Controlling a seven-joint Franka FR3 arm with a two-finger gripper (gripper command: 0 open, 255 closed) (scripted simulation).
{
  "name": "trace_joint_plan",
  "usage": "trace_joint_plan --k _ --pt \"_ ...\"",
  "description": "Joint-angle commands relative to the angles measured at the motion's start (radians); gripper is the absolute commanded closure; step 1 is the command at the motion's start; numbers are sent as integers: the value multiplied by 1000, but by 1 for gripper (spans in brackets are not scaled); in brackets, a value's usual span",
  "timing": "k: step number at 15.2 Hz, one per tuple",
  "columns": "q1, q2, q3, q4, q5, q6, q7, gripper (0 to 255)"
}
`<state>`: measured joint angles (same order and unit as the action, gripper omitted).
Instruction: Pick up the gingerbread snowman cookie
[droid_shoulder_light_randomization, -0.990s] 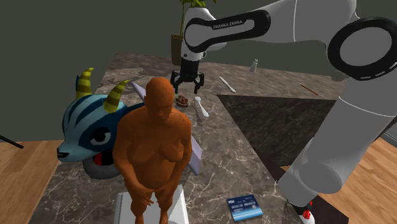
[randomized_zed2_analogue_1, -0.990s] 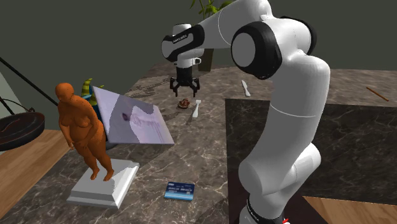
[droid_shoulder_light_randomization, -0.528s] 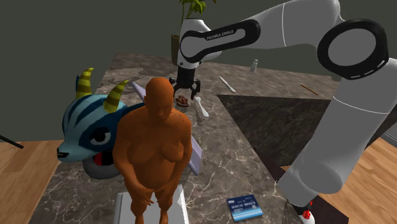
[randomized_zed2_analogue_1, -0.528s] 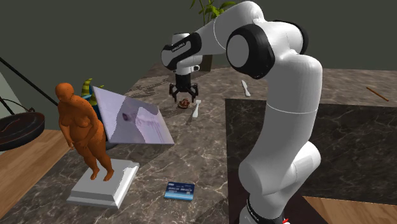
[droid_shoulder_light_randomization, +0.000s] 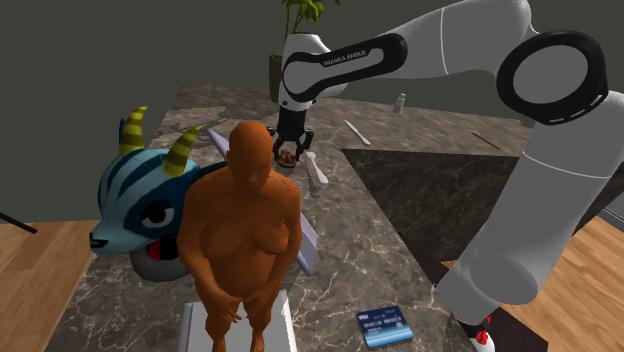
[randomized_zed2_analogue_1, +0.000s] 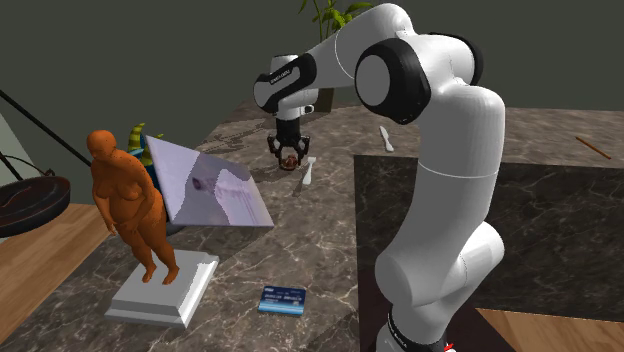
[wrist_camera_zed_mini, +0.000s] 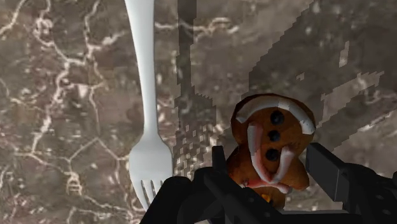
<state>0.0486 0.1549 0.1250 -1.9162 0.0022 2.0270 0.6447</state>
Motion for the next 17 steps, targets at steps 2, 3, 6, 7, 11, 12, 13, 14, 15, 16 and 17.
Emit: trace_joint_plan --k 2,3,6,7,11,12,13,14,15,16,17 --pt "0 1 0 0 0 0 0 255" --pt "0 1 0 0 0 0 0 255" --pt "0 -4 0 7 1 -11 0 255" --pt "0 -9 0 15 1 -24 0 255" --pt "-1 -24 1 50 3 -74 -1 255" --pt "-1 -28 1 59 4 -87 -1 255" --pt "-1 -31 1 69 4 -100 -1 255" --pt "-1 -34 1 78 4 -112 -1 255" --pt "-1 -37 1 88 5 -125 -1 255" --pt "-1 -39 1 99 5 -138 -1 255" --pt "-1 -42 1 109 5 -151 -1 255"
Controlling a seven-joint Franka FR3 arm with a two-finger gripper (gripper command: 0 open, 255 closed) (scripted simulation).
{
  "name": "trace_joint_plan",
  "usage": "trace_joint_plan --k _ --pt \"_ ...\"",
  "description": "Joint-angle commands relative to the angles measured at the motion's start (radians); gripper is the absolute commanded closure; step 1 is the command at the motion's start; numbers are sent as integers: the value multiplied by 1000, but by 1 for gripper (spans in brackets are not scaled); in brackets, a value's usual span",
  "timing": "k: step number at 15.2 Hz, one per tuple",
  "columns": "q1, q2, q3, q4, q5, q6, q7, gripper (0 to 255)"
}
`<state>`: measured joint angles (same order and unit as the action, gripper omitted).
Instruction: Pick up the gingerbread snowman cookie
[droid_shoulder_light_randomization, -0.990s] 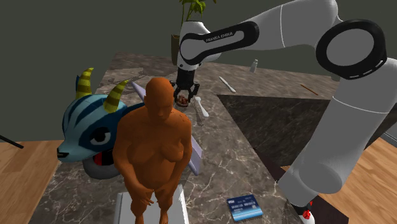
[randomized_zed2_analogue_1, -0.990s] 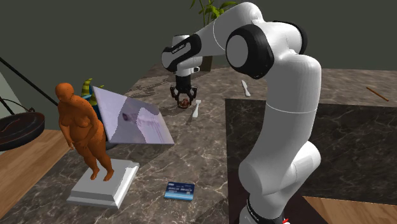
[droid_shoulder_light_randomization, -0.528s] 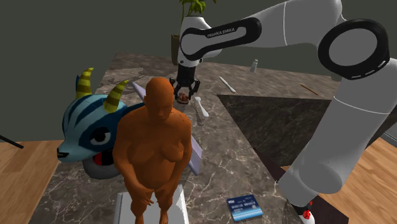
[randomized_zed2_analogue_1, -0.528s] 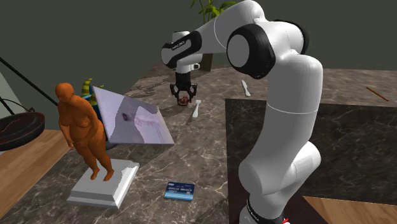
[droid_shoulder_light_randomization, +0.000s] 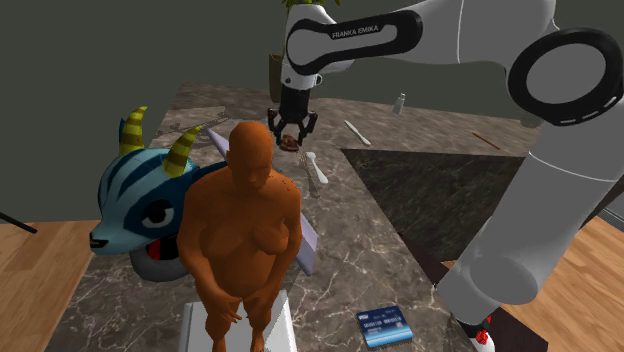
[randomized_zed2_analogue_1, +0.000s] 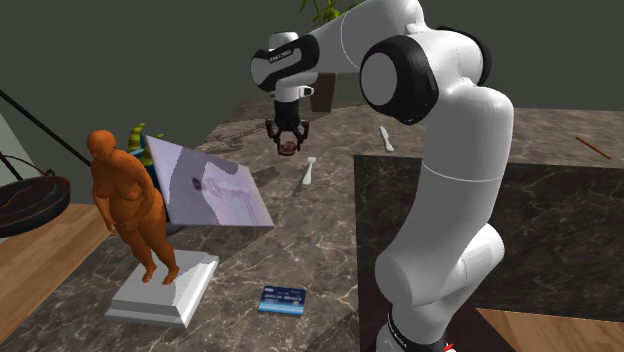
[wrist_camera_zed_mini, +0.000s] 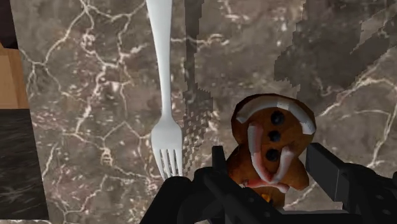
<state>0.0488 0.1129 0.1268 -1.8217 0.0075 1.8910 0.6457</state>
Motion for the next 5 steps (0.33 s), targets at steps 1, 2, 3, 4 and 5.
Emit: trace_joint_plan --k 1,2,3,4,5 --pt "-1 -2 -1 25 0 -28 -2 255" --pt "-1 -4 -1 36 0 -41 -2 255" --pt "-1 -6 -1 48 1 -54 -2 255" --pt "-1 -6 -1 49 1 -56 -2 255" --pt "-1 -6 -1 49 1 -56 -2 255"
